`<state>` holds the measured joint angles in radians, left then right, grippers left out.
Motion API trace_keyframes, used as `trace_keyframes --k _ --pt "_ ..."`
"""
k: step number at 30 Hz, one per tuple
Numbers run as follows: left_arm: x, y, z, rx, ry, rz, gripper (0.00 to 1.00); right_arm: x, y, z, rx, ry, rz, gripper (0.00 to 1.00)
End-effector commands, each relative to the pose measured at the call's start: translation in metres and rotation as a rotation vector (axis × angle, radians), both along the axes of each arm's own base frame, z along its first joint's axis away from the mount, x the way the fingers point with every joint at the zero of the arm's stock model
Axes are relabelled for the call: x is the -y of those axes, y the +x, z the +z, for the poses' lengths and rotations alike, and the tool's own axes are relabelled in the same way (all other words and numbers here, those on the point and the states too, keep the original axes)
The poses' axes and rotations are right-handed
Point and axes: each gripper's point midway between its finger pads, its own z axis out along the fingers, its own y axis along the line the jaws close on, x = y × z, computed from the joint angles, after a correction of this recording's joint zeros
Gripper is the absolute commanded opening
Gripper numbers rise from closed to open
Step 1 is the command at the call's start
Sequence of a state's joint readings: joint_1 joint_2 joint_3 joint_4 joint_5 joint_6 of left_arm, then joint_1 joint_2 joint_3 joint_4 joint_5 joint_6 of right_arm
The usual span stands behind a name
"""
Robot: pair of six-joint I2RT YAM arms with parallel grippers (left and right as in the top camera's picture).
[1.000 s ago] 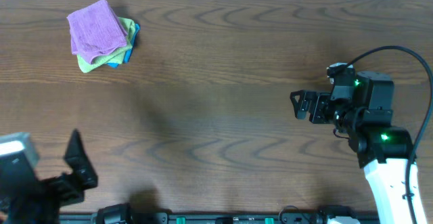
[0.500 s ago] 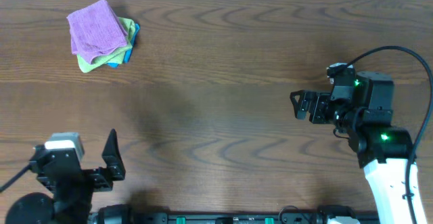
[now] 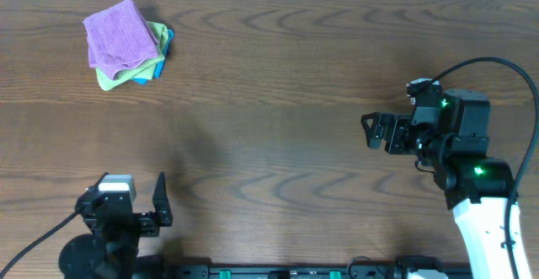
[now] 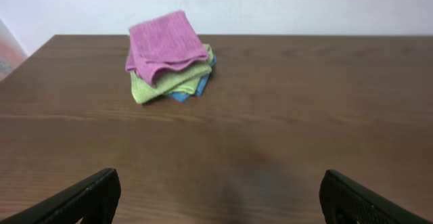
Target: Fold the cloth
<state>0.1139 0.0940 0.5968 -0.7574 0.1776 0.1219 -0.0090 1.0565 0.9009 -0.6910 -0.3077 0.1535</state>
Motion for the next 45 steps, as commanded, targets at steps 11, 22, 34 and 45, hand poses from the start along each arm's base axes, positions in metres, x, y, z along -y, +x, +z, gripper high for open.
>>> trace_keyframes --k 11,22,34,45 --pt "0.002 0.008 -0.067 -0.093 0.065 -0.048 0.95 0.000 -0.001 0.002 0.001 0.017 -0.008 0.99" --pt "-0.017 0.009 -0.092 -0.156 0.023 0.086 0.95 0.000 -0.001 0.002 0.001 0.017 -0.007 0.99" --pt "-0.031 0.007 -0.116 -0.210 -0.057 0.212 0.95 0.000 -0.001 0.002 0.001 0.017 -0.007 0.99" --pt "-0.027 -0.001 -0.133 -0.281 -0.062 0.199 0.95 0.000 -0.001 0.002 0.001 0.017 -0.008 0.99"
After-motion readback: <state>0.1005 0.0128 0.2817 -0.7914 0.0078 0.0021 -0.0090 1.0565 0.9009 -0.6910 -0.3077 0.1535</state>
